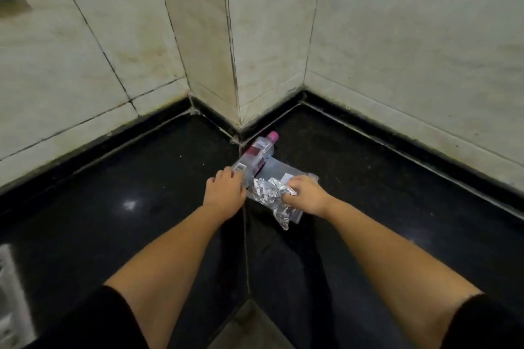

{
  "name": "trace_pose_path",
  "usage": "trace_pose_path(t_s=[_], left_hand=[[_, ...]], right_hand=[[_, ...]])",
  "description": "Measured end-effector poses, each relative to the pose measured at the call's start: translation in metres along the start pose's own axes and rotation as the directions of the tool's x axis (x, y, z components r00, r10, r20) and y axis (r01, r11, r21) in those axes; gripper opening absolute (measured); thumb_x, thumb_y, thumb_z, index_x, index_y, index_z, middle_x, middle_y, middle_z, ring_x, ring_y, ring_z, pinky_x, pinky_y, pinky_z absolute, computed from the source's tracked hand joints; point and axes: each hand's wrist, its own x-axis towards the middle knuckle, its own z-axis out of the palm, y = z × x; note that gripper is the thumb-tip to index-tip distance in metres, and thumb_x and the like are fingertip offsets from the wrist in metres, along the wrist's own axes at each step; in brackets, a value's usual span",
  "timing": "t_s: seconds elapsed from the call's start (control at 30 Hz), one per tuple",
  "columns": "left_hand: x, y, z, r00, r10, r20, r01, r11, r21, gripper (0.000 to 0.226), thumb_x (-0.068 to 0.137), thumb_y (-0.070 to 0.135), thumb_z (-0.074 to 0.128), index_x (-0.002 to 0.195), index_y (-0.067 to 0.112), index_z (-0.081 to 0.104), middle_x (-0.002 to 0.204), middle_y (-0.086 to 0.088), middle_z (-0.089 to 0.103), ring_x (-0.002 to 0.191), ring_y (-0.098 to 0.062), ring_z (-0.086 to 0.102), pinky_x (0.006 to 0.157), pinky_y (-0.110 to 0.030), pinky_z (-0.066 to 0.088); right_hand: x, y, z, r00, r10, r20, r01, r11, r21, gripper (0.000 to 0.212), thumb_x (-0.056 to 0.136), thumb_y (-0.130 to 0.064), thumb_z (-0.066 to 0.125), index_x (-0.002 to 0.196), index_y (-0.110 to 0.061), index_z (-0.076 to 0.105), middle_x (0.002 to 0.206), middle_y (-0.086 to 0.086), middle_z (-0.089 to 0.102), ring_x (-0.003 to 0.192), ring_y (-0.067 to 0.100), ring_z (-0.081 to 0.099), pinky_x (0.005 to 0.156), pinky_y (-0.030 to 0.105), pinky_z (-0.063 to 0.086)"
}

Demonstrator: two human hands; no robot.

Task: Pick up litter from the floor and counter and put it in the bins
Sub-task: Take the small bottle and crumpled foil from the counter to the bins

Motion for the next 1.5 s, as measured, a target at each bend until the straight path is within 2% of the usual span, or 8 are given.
trace_pose_path(t_s=[0.07,0.17,0.33,0.5,0.77,1.0,1.23,1.5], left_hand=[[0.025,-0.007,0.004,0.999,0.044,-0.02,-0.044,0.999,0.004,0.044,0.092,0.032,0.047,0.133,0.015,0.044,0.132,-0.012,0.048,0.121,-0.031,0.048,0.098,-0.044,0.041],[0.054,-0.011,0.005,0.997,0.069,-0.027,-0.07,0.997,-0.041,0.051,0.092,0.036,0.048,0.138,0.016,0.039,0.135,-0.013,0.046,0.124,-0.032,0.045,0.101,-0.045,0.038],[0.082,-0.007,0.01,0.98,0.039,0.194,-0.017,0.993,-0.114,0.071,0.088,0.044,0.054,0.146,0.017,0.022,0.135,-0.017,0.047,0.123,-0.036,0.05,0.099,-0.049,0.041],[0.075,-0.004,0.022,0.984,0.007,0.176,0.011,0.995,-0.101,0.075,0.09,0.037,0.052,0.151,0.014,0.014,0.14,-0.017,0.042,0.127,-0.035,0.045,0.098,-0.047,0.043],[0.052,-0.011,0.027,0.986,-0.021,0.164,0.041,0.992,-0.116,0.075,0.091,0.036,0.05,0.152,0.016,0.011,0.141,-0.017,0.042,0.127,-0.034,0.044,0.098,-0.046,0.044],[0.016,-0.036,0.018,0.955,-0.24,0.172,0.284,0.907,-0.31,0.075,0.089,0.037,0.052,0.15,0.017,0.014,0.142,-0.019,0.041,0.127,-0.036,0.044,0.1,-0.05,0.043],[-0.06,-0.036,-0.007,0.903,-0.417,0.105,0.423,0.82,-0.386,0.075,0.086,0.04,0.055,0.148,0.019,0.019,0.135,-0.019,0.047,0.122,-0.037,0.049,0.099,-0.052,0.044],[-0.219,-0.018,-0.006,0.666,-0.741,0.086,0.64,0.508,-0.577,0.066,0.082,0.037,0.055,0.141,0.019,0.031,0.131,-0.018,0.053,0.12,-0.04,0.053,0.1,-0.048,0.046]], right_hand=[[0.019,0.003,0.006,0.996,0.077,0.041,-0.073,0.993,-0.091,0.039,0.076,-0.053,0.05,0.102,-0.029,0.067,0.153,0.006,0.03,0.146,0.03,0.015,0.115,0.056,0.021],[0.041,0.015,0.009,0.976,0.208,0.057,-0.201,0.973,-0.109,0.051,0.086,-0.047,0.054,0.133,-0.03,0.052,0.162,-0.002,-0.015,0.148,0.03,-0.019,0.117,0.061,0.004],[0.055,0.032,0.009,0.951,0.304,0.056,-0.29,0.94,-0.182,0.055,0.084,-0.052,0.048,0.128,-0.02,0.055,0.159,0.008,0.016,0.145,0.032,0.017,0.117,0.046,0.025],[0.052,0.022,0.012,0.94,0.341,0.016,-0.337,0.934,-0.121,0.04,0.089,-0.033,0.053,0.123,-0.013,0.058,0.15,0.011,0.021,0.129,0.036,0.04,0.113,0.038,0.034],[0.051,0.006,0.021,0.946,0.296,-0.132,-0.308,0.948,-0.084,0.037,0.093,-0.012,0.047,0.128,-0.001,0.052,0.129,0.022,0.052,0.127,0.032,0.043,0.104,0.03,0.038],[0.024,-0.01,0.001,0.964,0.152,-0.219,-0.175,0.98,-0.09,0.026,0.088,-0.012,0.053,0.111,-0.001,0.061,0.12,0.02,0.049,0.101,0.036,0.059,0.091,0.034,0.047],[-0.024,-0.027,-0.012,0.97,-0.058,-0.236,0.017,0.985,-0.172,0.02,0.089,-0.014,0.051,0.102,-0.003,0.061,0.115,0.016,0.05,0.1,0.034,0.059,0.088,0.036,0.048],[-0.11,-0.055,0.028,0.929,-0.368,-0.046,0.346,0.904,-0.251,0.02,0.086,-0.015,0.05,0.101,-0.011,0.062,0.108,0.015,0.053,0.103,0.032,0.057,0.09,0.039,0.05]])
